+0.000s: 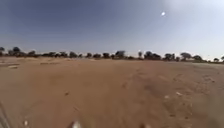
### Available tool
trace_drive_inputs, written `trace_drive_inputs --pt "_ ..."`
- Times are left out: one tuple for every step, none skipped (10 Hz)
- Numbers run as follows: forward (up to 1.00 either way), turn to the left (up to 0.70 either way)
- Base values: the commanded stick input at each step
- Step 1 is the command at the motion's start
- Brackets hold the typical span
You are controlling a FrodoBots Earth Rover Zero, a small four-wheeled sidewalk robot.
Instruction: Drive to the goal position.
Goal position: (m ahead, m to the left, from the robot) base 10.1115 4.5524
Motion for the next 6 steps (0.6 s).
trace_drive_inputs --pt "0.7 0.0" --pt "0.7 0.0" --pt "0.7 0.0" --pt "0.7 0.0" --pt "0.7 0.0" --pt "0.7 0.0"
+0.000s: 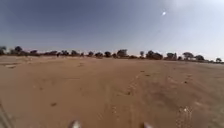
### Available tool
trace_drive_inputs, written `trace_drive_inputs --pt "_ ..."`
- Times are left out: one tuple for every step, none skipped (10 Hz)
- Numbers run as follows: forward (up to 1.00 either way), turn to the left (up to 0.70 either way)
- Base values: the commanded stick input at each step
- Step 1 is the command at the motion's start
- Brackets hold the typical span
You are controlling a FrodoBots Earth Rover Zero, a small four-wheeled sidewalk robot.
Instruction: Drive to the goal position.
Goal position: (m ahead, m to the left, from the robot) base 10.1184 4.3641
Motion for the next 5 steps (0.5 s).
trace_drive_inputs --pt "0.7 0.0" --pt "0.7 0.0" --pt "0.7 0.0" --pt "0.7 0.0" --pt "0.7 -0.11"
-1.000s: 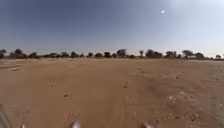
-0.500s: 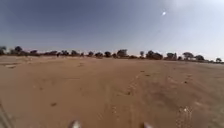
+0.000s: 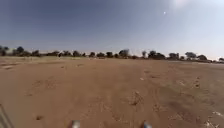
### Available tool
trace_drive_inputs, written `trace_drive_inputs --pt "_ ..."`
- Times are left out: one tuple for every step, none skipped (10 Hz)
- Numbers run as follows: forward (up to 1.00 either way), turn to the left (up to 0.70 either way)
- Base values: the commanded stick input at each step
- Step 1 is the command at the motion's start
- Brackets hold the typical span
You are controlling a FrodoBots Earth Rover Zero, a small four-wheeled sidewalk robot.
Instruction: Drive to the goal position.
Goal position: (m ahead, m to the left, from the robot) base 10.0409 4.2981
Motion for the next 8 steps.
trace_drive_inputs --pt "0.7 -0.27" --pt "0.7 -0.27" --pt "0.7 -0.1" --pt "0.7 0.0" --pt "0.7 0.0" --pt "0.7 0.0" --pt "0.7 0.0" --pt "0.7 0.0"
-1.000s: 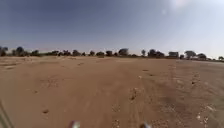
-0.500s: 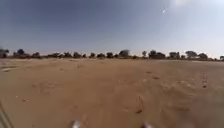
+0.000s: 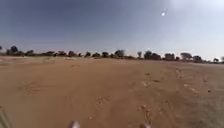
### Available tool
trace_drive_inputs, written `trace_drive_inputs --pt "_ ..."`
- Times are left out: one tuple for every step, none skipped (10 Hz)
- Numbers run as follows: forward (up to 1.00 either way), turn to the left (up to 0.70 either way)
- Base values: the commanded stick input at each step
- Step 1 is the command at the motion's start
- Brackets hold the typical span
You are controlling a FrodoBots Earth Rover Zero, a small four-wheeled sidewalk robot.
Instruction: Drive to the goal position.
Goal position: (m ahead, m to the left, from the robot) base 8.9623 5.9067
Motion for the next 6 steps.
trace_drive_inputs --pt "0.7 0.0" --pt "0.7 0.0" --pt "0.7 0.0" --pt "0.7 0.0" --pt "0.7 0.0" --pt "0.7 0.0"
